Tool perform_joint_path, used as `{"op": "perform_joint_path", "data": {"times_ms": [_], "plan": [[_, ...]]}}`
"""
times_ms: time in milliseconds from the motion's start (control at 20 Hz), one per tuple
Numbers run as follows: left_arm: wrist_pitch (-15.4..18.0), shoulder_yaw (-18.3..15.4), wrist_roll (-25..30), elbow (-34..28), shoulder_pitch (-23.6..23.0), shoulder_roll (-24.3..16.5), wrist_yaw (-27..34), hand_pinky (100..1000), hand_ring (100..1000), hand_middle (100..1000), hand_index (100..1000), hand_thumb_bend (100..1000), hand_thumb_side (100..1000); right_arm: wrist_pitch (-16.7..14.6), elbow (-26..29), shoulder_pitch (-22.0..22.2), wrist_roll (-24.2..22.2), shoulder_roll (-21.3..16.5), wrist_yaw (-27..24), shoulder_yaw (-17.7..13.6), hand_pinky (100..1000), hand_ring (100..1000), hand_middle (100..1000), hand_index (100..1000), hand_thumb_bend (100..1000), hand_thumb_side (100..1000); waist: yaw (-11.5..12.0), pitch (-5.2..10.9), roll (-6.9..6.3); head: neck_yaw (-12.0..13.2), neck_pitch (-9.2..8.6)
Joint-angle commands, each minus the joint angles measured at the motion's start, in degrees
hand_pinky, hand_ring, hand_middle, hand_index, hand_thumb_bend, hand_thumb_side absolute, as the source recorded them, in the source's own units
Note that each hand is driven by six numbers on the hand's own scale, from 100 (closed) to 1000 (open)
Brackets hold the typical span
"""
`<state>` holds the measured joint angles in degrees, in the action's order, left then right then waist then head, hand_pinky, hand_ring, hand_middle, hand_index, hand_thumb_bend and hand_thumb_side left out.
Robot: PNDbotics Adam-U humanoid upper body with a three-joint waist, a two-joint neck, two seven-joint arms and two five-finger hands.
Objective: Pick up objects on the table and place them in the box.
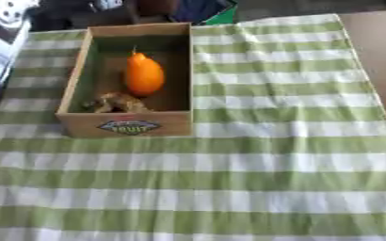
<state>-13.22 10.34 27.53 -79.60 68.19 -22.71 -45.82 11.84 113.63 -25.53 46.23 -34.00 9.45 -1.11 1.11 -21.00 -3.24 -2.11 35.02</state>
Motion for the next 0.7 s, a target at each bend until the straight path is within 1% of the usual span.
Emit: {"op": "perform_joint_path", "data": {"times_ms": [50, 100, 150, 200, 250, 300, 450, 650, 700], "plan": [[-0.80, -3.74, -2.77, -5.08, -0.03, -2.85, 1.08, 771, 730, 724, 846, 499, 1000, -0.05, 0.96, -0.16, 0.52, -1.26, -0.26, -0.91, 687, 667, 656, 793, 100, 807, 0.33, 1.87, 0.57, -0.29, 0.88], [-1.05, -5.02, -3.61, -6.45, -0.72, -3.16, 1.82, 764, 722, 716, 845, 454, 1000, -0.14, 0.96, -0.07, 0.62, -1.28, -0.28, -0.98, 688, 667, 656, 794, 100, 807, 0.53, 1.98, 0.72, -0.30, 1.02], [-1.29, -6.36, -4.46, -7.82, -1.58, -3.44, 2.62, 759, 715, 709, 844, 323, 1000, -0.25, 0.96, 0.01, 0.71, -1.26, -0.32, -1.04, 688, 668, 657, 794, 100, 807, 0.74, 2.10, 0.87, -0.26, 1.15], [-1.52, -7.71, -5.30, -9.20, -2.56, -3.64, 3.44, 756, 713, 707, 843, 258, 1000, -0.40, 0.96, 0.08, 0.81, -1.24, -0.38, -1.12, 688, 669, 657, 794, 100, 808, 0.93, 2.21, 1.01, -0.24, 1.19], [-1.68, -9.08, -6.15, -10.57, -3.61, -3.75, 4.27, 754, 711, 709, 844, 114, 1000, -0.63, 0.96, 0.12, 0.88, -1.18, -0.46, -1.17, 689, 670, 658, 795, 100, 812, 1.15, 2.31, 1.19, -0.29, 1.28], [-1.44, -10.40, -6.97, -11.90, -4.65, -3.82, 5.08, 755, 713, 710, 843, 100, 1000, -0.93, 0.96, 0.15, 0.93, -1.14, -0.55, -1.20, 690, 671, 659, 795, 100, 811, 1.32, 2.40, 1.33, -0.35, 1.36], [0.50, -13.76, -9.39, -15.84, -8.16, -4.23, 7.50, 750, 714, 709, 840, 100, 1000, -2.32, 0.96, 0.27, 1.01, -1.16, -0.86, -1.25, 699, 676, 662, 799, 100, 822, 1.85, 2.63, 1.77, -0.60, 1.73], [3.57, -18.20, -12.52, -20.92, -13.18, -4.33, 10.63, 746, 700, 691, 834, 100, 1000, -5.16, 0.96, 0.52, 0.80, -1.26, -1.32, -1.27, 706, 689, 698, 810, 100, 846, 2.42, 2.74, 2.50, -1.07, 2.35], [4.31, -19.32, -13.26, -22.13, -14.39, -4.21, 11.37, 746, 700, 691, 834, 100, 984, -5.90, 0.96, 0.51, 0.62, -1.29, -1.41, -1.24, 714, 700, 705, 816, 100, 860, 2.55, 2.74, 2.70, -1.18, 2.43]]}}
